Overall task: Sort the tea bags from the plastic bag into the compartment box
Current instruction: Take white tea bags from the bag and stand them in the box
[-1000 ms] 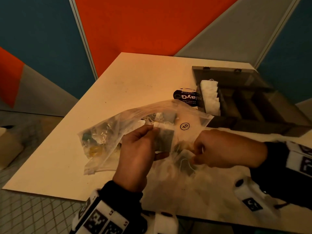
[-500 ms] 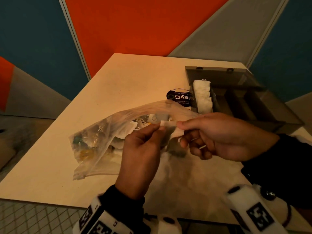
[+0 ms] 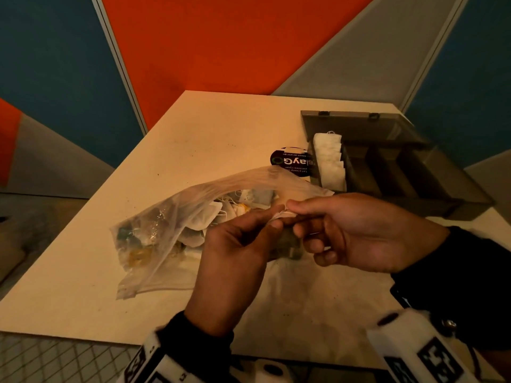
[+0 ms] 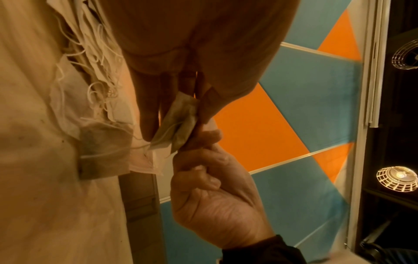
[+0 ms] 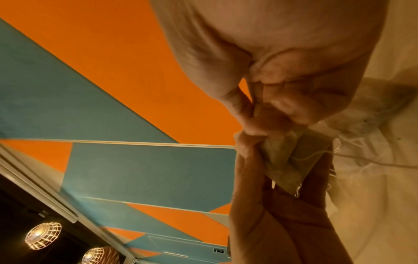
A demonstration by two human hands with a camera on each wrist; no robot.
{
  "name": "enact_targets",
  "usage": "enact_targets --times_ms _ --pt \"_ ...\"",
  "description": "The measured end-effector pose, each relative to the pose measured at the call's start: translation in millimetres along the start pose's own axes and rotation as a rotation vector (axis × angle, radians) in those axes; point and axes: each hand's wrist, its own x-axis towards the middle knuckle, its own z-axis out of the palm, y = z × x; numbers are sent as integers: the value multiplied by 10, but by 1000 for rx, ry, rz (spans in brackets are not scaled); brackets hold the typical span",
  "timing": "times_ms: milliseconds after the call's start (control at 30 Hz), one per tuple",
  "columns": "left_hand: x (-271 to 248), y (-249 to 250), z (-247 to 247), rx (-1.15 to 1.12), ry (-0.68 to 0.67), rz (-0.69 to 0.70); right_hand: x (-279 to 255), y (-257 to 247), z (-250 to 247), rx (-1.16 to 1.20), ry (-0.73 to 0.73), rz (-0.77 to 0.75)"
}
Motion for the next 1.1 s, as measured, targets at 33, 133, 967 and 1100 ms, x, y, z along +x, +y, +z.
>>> enact_targets --times_ms 33,133,967,1100 --pt "6 -7 -10 7 5 2 -4 -1 -6 -13 -4 3" --pt "22 -18 -37 41 -2 16 -20 -13 -30 -49 -48 15" --pt "50 5 -113 211 35 91 -176 -156 -71 -861 284 -439" --pt "26 27 -69 236 -2 75 -68 -156 -27 -805 236 -439"
